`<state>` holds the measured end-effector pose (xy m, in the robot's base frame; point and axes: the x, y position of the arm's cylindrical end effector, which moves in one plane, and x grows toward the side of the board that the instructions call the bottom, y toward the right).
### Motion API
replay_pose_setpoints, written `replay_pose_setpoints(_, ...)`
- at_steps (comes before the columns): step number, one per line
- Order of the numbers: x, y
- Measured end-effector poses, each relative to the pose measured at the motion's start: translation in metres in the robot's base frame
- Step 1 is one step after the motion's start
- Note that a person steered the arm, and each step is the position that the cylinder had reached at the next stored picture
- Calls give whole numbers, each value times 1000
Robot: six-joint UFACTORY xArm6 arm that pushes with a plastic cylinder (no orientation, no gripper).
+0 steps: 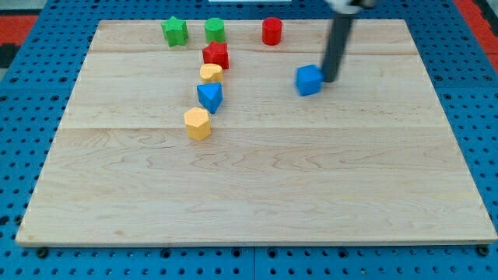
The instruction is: Move the blue cube below the yellow hexagon
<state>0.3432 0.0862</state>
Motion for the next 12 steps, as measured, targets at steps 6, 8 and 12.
replay_pose_setpoints(6, 34, -130)
replay_pose_setpoints(8, 89, -126)
replay_pose_setpoints(12, 138, -39)
